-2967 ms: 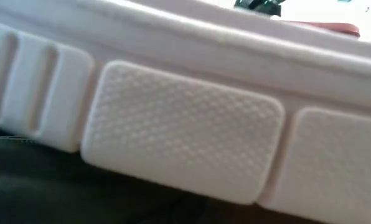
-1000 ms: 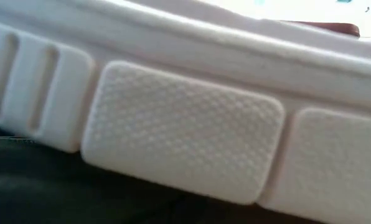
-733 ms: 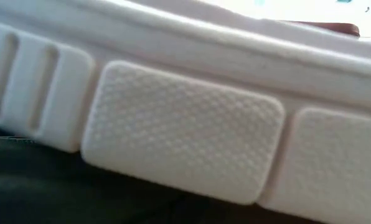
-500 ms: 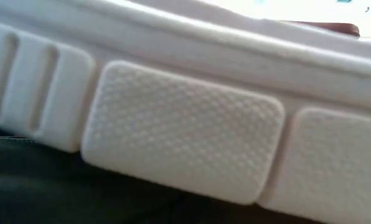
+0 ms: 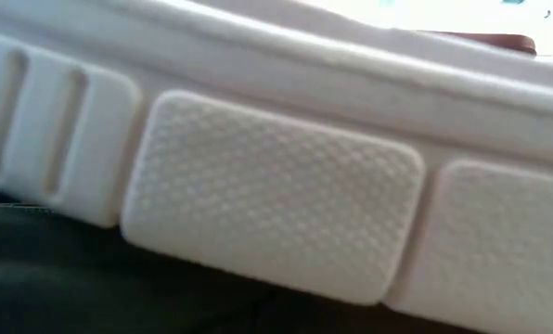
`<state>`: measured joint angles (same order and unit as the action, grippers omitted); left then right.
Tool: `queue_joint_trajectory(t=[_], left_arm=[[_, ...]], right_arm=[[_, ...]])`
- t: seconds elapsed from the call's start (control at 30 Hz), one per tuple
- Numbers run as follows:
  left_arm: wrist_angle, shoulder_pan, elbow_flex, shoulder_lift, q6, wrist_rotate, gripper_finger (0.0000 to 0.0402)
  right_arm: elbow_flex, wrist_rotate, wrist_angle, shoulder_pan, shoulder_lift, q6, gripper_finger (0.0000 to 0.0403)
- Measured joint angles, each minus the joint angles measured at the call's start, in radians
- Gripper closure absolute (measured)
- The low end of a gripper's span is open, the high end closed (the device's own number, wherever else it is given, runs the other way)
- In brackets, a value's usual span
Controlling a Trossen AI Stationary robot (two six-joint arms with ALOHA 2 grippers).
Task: Pick and place slides into bin
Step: Put the black slipper into the red bin
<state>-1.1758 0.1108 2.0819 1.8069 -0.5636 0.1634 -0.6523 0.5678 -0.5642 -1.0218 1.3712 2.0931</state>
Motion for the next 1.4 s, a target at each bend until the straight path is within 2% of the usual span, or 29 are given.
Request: queue_joint_trajectory(t=[0.07,0.17,0.37,0.5,0.63,0.73,0.83,0.93,1.07,1.23,1.3,1.4], left_arm=[[-0.008,0.000,0.000,0.000,0.015,-0.015,0.0222],[-0.009,0.000,0.000,0.000,0.024,-0.093,0.0222],[-0.008,0.000,0.000,0.000,0.017,-0.312,0.0222],[-0.009,0.000,0.000,0.000,-0.023,-0.476,0.0222],[-0.013,-0.007,0.000,0.000,-0.133,-0.571,0.0222],[-0.023,-0.025,0.000,0.000,-0.224,-0.559,0.0222],[-0.027,-0.054,0.000,0.000,-0.267,-0.458,0.0222],[-0.029,-0.089,0.000,0.000,-0.270,-0.272,0.0222],[-0.032,-0.134,-0.001,-0.022,-0.246,0.078,0.0222],[-0.028,-0.194,0.000,-0.057,-0.198,0.508,0.0222],[-0.029,-0.221,-0.001,-0.065,-0.193,0.602,0.0222],[-0.029,-0.257,0.000,-0.072,-0.191,0.659,0.0222]], right_arm=[[-0.017,-0.006,-0.009,0.000,0.000,-0.010,0.0388],[-0.067,-0.041,-0.021,0.000,0.001,-0.064,0.0397],[-0.243,-0.118,-0.110,0.000,0.001,-0.185,0.0400],[-0.412,-0.126,-0.212,0.000,0.001,-0.238,0.0401],[-0.611,-0.015,-0.337,0.000,0.001,-0.313,0.0402],[-0.748,0.124,-0.452,0.000,0.001,-0.374,0.0402],[-0.865,0.252,-0.562,0.002,0.000,-0.422,0.0402],[-0.959,0.325,-0.680,0.017,0.000,-0.431,0.0402],[-1.040,0.334,-0.835,0.082,0.000,-0.430,0.0402],[-1.091,0.366,-0.942,0.232,0.000,-0.452,0.0403],[-1.106,0.385,-0.938,0.305,0.000,-0.491,0.0403],[-1.125,0.370,-0.897,0.420,0.000,-0.624,0.0403]])
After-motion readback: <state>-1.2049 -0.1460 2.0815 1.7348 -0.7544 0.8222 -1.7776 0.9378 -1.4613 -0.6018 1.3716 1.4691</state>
